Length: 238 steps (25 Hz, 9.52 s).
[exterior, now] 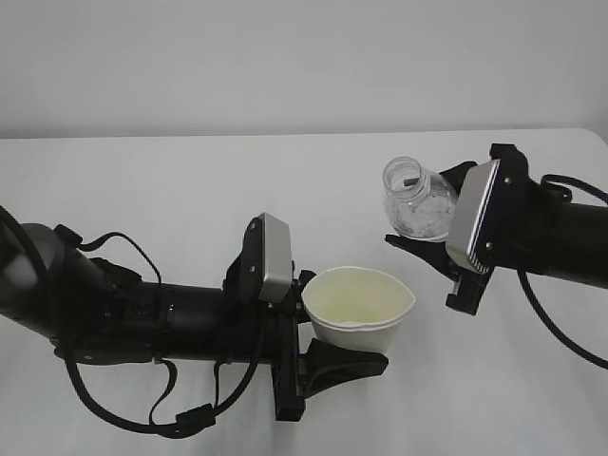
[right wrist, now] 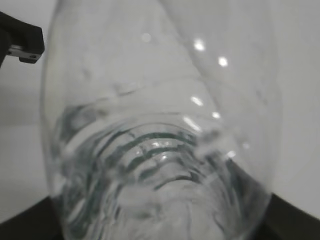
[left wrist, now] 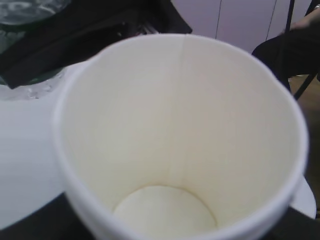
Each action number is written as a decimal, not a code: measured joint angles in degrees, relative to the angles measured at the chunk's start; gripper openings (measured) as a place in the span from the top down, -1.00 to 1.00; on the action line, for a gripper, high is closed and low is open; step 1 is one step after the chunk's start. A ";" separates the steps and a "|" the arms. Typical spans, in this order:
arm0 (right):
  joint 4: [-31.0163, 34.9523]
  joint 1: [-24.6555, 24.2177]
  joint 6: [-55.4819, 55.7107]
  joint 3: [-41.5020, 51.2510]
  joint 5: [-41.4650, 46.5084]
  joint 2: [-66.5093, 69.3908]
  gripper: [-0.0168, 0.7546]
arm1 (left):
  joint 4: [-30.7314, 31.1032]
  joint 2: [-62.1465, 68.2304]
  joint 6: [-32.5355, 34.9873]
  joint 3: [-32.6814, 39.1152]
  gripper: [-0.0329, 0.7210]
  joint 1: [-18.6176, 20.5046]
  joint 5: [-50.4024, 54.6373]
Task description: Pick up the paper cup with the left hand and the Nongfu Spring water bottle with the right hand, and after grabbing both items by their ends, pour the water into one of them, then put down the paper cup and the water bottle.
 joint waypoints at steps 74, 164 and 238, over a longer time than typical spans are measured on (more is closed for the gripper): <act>11.65 0.00 -44.04 0.00 -4.99 0.12 -0.28 | 1.63 0.00 0.00 0.00 -0.26 -0.65 0.00; 12.42 0.00 -51.64 0.00 -12.76 0.12 -0.28 | -2.96 0.00 1.05 0.00 -0.23 -1.80 0.00; 13.02 0.00 -51.64 0.00 -16.51 0.12 -0.28 | -2.18 0.00 1.14 0.00 -0.23 -1.80 0.00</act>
